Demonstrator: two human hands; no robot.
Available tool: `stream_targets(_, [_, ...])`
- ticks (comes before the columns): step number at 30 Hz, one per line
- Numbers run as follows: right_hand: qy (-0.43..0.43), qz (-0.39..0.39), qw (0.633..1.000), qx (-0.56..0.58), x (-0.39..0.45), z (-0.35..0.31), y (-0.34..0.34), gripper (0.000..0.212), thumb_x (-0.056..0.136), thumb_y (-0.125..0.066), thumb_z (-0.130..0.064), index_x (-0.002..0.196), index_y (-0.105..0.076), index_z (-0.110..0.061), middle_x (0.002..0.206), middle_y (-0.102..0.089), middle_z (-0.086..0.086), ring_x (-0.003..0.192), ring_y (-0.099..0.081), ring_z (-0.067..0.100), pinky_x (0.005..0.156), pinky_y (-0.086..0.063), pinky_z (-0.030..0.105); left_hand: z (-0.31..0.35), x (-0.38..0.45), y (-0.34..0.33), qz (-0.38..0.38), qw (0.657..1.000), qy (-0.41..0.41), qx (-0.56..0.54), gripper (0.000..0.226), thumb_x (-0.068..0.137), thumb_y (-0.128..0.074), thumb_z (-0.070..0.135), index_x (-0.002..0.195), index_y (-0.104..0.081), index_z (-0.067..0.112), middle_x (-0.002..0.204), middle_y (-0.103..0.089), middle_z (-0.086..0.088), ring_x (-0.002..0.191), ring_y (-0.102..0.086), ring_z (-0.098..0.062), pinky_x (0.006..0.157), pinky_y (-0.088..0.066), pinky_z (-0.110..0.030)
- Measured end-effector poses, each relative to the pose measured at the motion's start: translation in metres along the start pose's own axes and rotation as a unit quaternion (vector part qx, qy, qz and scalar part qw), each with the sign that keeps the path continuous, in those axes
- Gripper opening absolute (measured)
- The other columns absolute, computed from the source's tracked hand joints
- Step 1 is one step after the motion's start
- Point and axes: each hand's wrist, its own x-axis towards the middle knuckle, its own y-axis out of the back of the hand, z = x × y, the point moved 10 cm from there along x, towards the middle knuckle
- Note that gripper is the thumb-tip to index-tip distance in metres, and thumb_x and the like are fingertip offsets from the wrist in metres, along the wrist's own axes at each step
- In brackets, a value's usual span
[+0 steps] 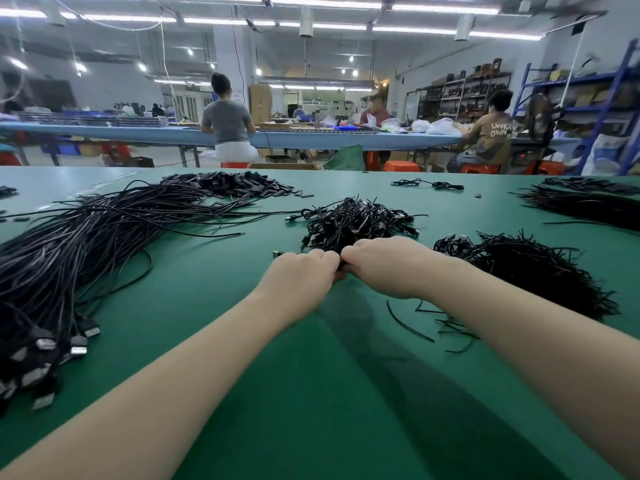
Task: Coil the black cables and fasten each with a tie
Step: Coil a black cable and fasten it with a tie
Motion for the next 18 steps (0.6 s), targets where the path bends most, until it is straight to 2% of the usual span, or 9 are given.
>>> stream_targets(2, [0.046,0.063,0.994,-0.077,-0.004,-0.006,0.008,0.019,0.104,-0.028,-0.026,0.104,-0.046,-0.02,0.1,-0.054,-0.001,0.093,-0.057,0.021,0.068,-0.034,0.032,-0.001,0.001,-0.005,-0.018,1.0,0.012,-0.023,0.022,0.103,-0.033,0.034,0.099,-0.046,0.017,0.103,-0.062,-0.003,0.088,-0.062,-0.029,0.063,-0.029,-0.032])
stream_targets(4, [0.057,0.094,0.986,-0.123,-0.007,-0.007,0.012,0.015,0.102,-0.031,-0.022,0.108,-0.044,-0.02,0.102,-0.054,-0.002,0.093,-0.057,0.021,0.068,-0.03,0.031,-0.001,-0.001,-0.002,0.0,0.999,0.012,-0.043,0.017,0.101,-0.033,0.029,0.097,-0.046,0.018,0.101,-0.062,-0.003,0.09,-0.061,-0.03,0.064,-0.027,-0.032])
stream_targets(5, [0.033,0.111,0.983,-0.14,-0.009,0.0,0.015,0.015,0.101,-0.035,-0.023,0.114,-0.043,-0.021,0.105,-0.053,-0.001,0.095,-0.056,0.022,0.07,-0.032,0.031,-0.007,-0.003,0.001,0.018,0.998,0.024,-0.056,0.017,0.1,-0.034,0.028,0.097,-0.047,0.018,0.1,-0.062,-0.004,0.089,-0.06,-0.032,0.064,-0.027,-0.033])
stream_targets(7, [-0.082,0.166,0.975,-0.121,-0.022,0.023,0.031,0.03,0.097,-0.047,-0.034,0.123,-0.039,-0.022,0.112,-0.054,0.001,0.101,-0.054,0.024,0.078,-0.038,0.034,-0.029,-0.012,0.005,0.058,0.99,0.082,-0.101,0.018,0.1,-0.037,0.029,0.096,-0.048,0.015,0.095,-0.062,-0.006,0.082,-0.059,-0.034,0.063,-0.029,-0.035])
stream_targets(9, [-0.206,0.183,0.959,-0.069,-0.042,0.044,0.033,0.047,0.088,-0.055,-0.054,0.117,-0.044,-0.019,0.108,-0.058,0.002,0.099,-0.055,0.025,0.079,-0.042,0.036,-0.057,-0.021,0.0,0.069,0.97,0.157,-0.172,0.022,0.102,-0.036,0.029,0.092,-0.047,0.013,0.086,-0.057,-0.003,0.074,-0.056,-0.032,0.058,-0.03,-0.034])
stream_targets(11, [-0.258,0.08,0.963,-0.013,-0.049,0.05,0.006,0.057,0.08,-0.054,-0.07,0.101,-0.054,-0.017,0.092,-0.06,-0.001,0.088,-0.057,0.021,0.073,-0.046,0.033,-0.076,-0.027,-0.01,0.069,0.936,0.221,-0.265,0.025,0.103,-0.033,0.029,0.086,-0.043,0.014,0.078,-0.053,-0.002,0.069,-0.052,-0.027,0.053,-0.03,-0.033])
stream_targets(13, [-0.27,-0.057,0.954,0.12,-0.055,0.045,-0.03,0.055,0.077,-0.062,-0.067,0.094,-0.066,-0.014,0.084,-0.065,-0.001,0.08,-0.062,0.019,0.072,-0.054,0.032,-0.082,-0.027,-0.015,0.086,0.905,0.251,-0.331,0.028,0.103,-0.032,0.029,0.081,-0.041,0.014,0.073,-0.052,-0.005,0.065,-0.049,-0.023,0.051,-0.031,-0.033])
stream_targets(16, [-0.255,-0.113,0.94,0.198,-0.054,0.04,-0.037,0.031,0.085,-0.068,-0.042,0.098,-0.076,-0.015,0.083,-0.071,0.001,0.081,-0.065,0.017,0.076,-0.054,0.026,-0.075,-0.025,-0.026,0.073,0.88,0.261,-0.389,0.03,0.104,-0.032,0.028,0.077,-0.038,0.017,0.067,-0.046,-0.001,0.058,-0.04,-0.018,0.052,-0.027,-0.033])
stream_targets(18, [-0.244,-0.132,0.942,0.19,-0.051,0.036,-0.037,0.027,0.09,-0.063,-0.036,0.104,-0.074,-0.015,0.098,-0.072,0.003,0.092,-0.065,0.019,0.078,-0.051,0.025,-0.07,-0.024,-0.039,0.053,0.834,0.273,-0.477,0.028,0.103,-0.034,0.026,0.078,-0.042,0.016,0.068,-0.045,0.002,0.06,-0.038,-0.019,0.057,-0.03,-0.033])
